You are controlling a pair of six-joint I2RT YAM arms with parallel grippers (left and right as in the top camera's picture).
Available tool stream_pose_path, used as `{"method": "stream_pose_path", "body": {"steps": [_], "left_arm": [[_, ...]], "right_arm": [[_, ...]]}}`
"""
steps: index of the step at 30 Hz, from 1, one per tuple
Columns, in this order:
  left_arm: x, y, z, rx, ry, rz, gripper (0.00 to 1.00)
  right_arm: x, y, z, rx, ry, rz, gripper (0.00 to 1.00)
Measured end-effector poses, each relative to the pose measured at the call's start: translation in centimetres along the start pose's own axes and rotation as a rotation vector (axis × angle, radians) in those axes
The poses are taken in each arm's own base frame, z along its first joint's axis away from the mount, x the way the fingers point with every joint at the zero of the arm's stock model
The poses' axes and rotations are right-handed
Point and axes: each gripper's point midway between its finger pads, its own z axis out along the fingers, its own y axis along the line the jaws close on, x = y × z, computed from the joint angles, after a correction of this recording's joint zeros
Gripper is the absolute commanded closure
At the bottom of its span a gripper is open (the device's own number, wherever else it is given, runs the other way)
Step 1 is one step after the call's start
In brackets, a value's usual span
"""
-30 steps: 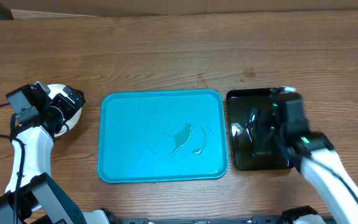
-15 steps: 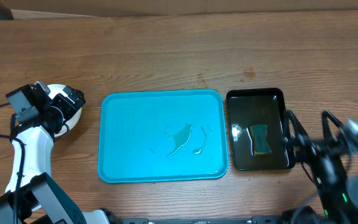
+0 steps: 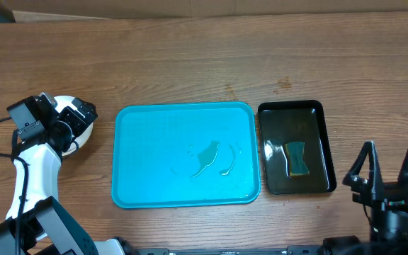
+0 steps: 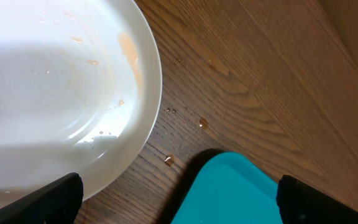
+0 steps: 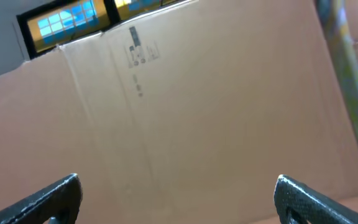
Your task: Clean dirty plates on tray and stack at the side
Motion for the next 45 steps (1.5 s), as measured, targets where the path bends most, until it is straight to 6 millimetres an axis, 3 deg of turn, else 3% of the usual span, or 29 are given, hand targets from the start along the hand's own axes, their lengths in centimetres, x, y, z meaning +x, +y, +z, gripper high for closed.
{"method": "stream_pose_path", "body": {"steps": [9, 15, 22, 31, 45], "left_arm": [[0.0, 0.0, 0.0, 0.0, 0.0, 0.0, 0.0], [0.0, 0.0, 0.0, 0.0, 0.0, 0.0, 0.0], [0.0, 0.0, 0.0, 0.0, 0.0, 0.0, 0.0], [0.0, 0.0, 0.0, 0.0, 0.001, 0.0, 0.0], [0.0, 0.0, 0.0, 0.0, 0.001, 0.0, 0.0]], "right_arm": [[4.1, -1.1, 0.6, -0.058, -0.101, -0.017, 0.0], [9.6, -2.7, 0.6, -0.036, 0.01, -0.021, 0.0], [13.8, -4.1, 0.2, 0.006, 0.144, -0.024, 0.0], [20.4, -5.6, -1.7, 0.027, 0.424, -0.109, 0.0], [20.9, -4.9, -1.9, -0.055, 0.447, -0.282, 0.0]]}}
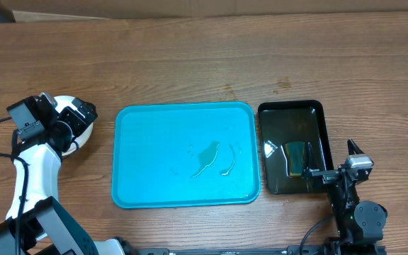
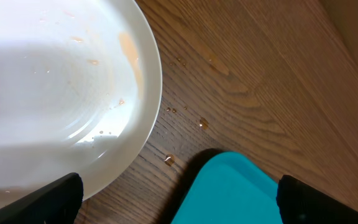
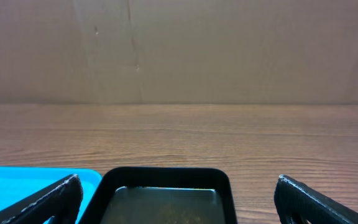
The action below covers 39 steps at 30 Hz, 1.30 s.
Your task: Clean dirty plates on tray and stack at the side
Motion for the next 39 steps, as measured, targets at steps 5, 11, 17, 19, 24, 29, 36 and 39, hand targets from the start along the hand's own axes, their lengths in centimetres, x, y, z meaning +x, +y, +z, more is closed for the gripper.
{"method": "stream_pose_path", "body": {"steps": [5, 11, 17, 19, 24, 29, 36, 39], "left_arm": [[0.0, 0.0, 0.0, 0.0, 0.0, 0.0, 0.0], [0.0, 0.0, 0.0, 0.0, 0.0, 0.0, 0.0], [0.0, 0.0, 0.0, 0.0, 0.0, 0.0, 0.0], [0.0, 0.0, 0.0, 0.0, 0.0, 0.0, 0.0], [0.0, 0.0, 0.0, 0.0, 0.0, 0.0, 0.0], [0.0, 0.0, 0.0, 0.0, 0.0, 0.0, 0.0], [0.06, -0.08, 0.03, 0.001, 0.002, 0.002, 0.0], [0.14, -0.25, 0.05, 0.003, 0.003, 0.006, 0.0]], "right_arm": [[0.0, 0.0, 0.0, 0.0, 0.0, -0.008, 0.0], [-0.01, 0.0, 0.0, 0.0, 0.0, -0.012, 0.0], [-0.01, 0.0, 0.0, 0.0, 0.0, -0.015, 0.0], [-0.01, -0.01, 0.0, 0.0, 0.0, -0.015, 0.0], [-0.01, 0.0, 0.0, 0.0, 0.0, -0.015, 0.0], [0.0, 0.0, 0.0, 0.0, 0.0, -0.015, 0.0], [-0.02, 0.0, 0.0, 0.0, -0.001, -0.016, 0.0], [0.0, 0.0, 0.0, 0.0, 0.0, -0.015, 0.0]]}}
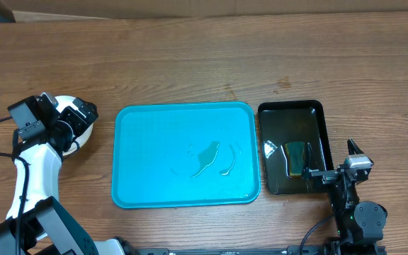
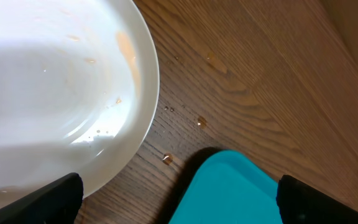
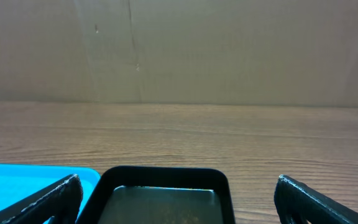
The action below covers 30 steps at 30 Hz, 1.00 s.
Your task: Clean dirty plates on tray and stack at the side
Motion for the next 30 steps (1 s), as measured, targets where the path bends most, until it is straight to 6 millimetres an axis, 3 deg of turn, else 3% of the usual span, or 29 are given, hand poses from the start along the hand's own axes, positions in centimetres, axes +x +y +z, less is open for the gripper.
{"method": "stream_pose_path", "body": {"steps": [4, 8, 14, 21, 25, 30], "left_arm": [[-0.2, -1.2, -0.8, 0.018, -0.02, 0.025, 0.0], [-0.9, -4.8, -3.8, 0.085, -0.101, 0.103, 0.0], [-0.1, -12.9, -11.1, 0.268, -0.254, 0.278, 0.0], [3.9, -20.0, -21.7, 0.532, -0.424, 0.46, 0.0], [5.9, -21.3, -27.6, 0.656, -0.529, 0.519, 0.0], [7.7, -20.4, -31.6, 0.712, -0.631, 0.571, 0.0]], "right_arm": [[0.0, 0.0, 0.0, 0.0, 0.0, 0.0, 0.0], [0.0, 0.0, 0.0, 0.0, 0.0, 0.0, 0.0], [0.0, 0.0, 0.0, 0.0, 0.0, 0.0, 0.0], [0.0, 0.0, 0.0, 0.0, 0.0, 0.0, 0.0], [0.0, 0.0, 0.0, 0.0, 0.0, 0.0, 0.0], [0.0, 0.0, 0.0, 0.0, 0.0, 0.0, 0.0]]}}
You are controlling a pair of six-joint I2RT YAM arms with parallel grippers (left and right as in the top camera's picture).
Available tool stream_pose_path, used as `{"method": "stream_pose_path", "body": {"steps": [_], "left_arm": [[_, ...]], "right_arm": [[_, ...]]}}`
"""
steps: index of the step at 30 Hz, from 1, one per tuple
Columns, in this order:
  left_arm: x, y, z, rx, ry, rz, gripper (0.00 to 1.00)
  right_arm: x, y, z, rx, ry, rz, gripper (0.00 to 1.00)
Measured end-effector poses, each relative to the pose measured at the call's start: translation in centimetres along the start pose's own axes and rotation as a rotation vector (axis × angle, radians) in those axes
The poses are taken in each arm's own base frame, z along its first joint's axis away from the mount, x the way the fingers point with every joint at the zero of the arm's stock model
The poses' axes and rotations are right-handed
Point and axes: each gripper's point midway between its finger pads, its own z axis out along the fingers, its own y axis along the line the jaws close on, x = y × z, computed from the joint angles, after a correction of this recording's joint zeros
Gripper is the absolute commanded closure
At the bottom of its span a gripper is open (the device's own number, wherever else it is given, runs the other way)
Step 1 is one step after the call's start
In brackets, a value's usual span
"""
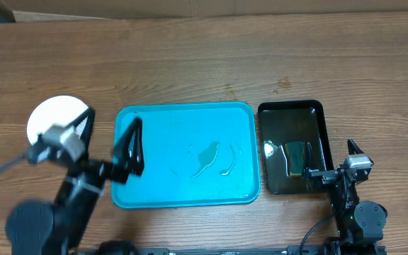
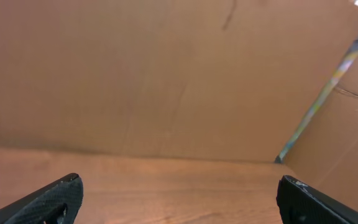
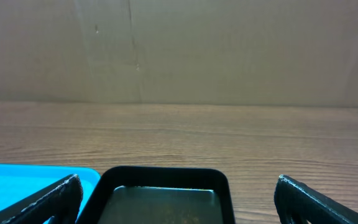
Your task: Clean dirty plates on tray and stack at the side
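Observation:
A white plate [image 1: 57, 115] lies on the wooden table just left of the blue tray [image 1: 147, 142], uncovered. The tray holds only a small puddle of water [image 1: 211, 157]. My left gripper [image 1: 108, 139] is open at the front left, over the tray's left edge, blurred in the overhead view. In the left wrist view its fingertips [image 2: 53, 200] frame bare table and a cardboard wall. My right gripper [image 1: 333, 161] stands open at the front right, nothing between its fingers [image 3: 42, 202], looking over the black tray [image 3: 163, 176].
The black tray [image 1: 289, 105] right of the blue tray holds dark water and a green sponge [image 1: 297, 159]. A cardboard wall [image 3: 179, 50] runs along the table's far side. The blue tray's corner [image 3: 23, 174] shows in the right wrist view.
My left arm has left the plate and now sits at the front left, its camera facing the cardboard wall. The plate lies uncovered. The right arm has not moved.
My left gripper hung open over the plate left of the blue tray, and my right gripper was raised at the front right facing the wall. Then the right arm sat low behind the black tray and stayed. The left stayed at the plate, and now it is back at the front.

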Motion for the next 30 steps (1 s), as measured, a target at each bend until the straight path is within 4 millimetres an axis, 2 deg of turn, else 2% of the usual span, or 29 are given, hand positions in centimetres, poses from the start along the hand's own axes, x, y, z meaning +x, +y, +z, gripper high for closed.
{"method": "stream_pose_path", "body": {"steps": [3, 5, 11, 13, 15, 18, 21, 24, 27, 30], "left_arm": [[1.8, 0.1, -1.5, -0.003, -0.006, 0.019, 0.0], [4.0, 0.8, -2.1, -0.011, 0.008, 0.018, 0.0], [11.2, 3.6, -2.4, -0.045, 0.068, -0.004, 0.0], [12.3, 4.1, -2.2, -0.038, 0.041, 0.006, 0.0], [12.1, 4.1, -2.1, -0.018, -0.026, 0.032, 0.0], [9.3, 3.3, -2.2, 0.031, -0.193, 0.091, 0.0], [6.0, 2.2, -3.1, 0.071, -0.383, 0.153, 0.0], [4.3, 1.8, -4.1, 0.079, -0.511, 0.179, 0.0], [5.1, 2.8, -3.8, 0.054, -0.521, 0.164, 0.0], [7.5, 4.5, -2.7, 0.011, -0.472, 0.135, 0.0]], "right_arm": [[0.0, 0.0, 0.0, 0.0, 0.0, 0.0, 0.0], [0.0, 0.0, 0.0, 0.0, 0.0, -0.001, 0.0], [0.0, 0.0, 0.0, 0.0, 0.0, 0.0, 0.0], [0.0, 0.0, 0.0, 0.0, 0.0, -0.001, 0.0], [0.0, 0.0, 0.0, 0.0, 0.0, 0.0, 0.0], [0.0, 0.0, 0.0, 0.0, 0.0, -0.001, 0.0], [0.0, 0.0, 0.0, 0.0, 0.0, 0.0, 0.0], [0.0, 0.0, 0.0, -0.001, 0.0, 0.0, 0.0], [0.0, 0.0, 0.0, 0.0, 0.0, -0.001, 0.0], [0.0, 0.0, 0.0, -0.001, 0.0, -0.001, 0.0]]}}
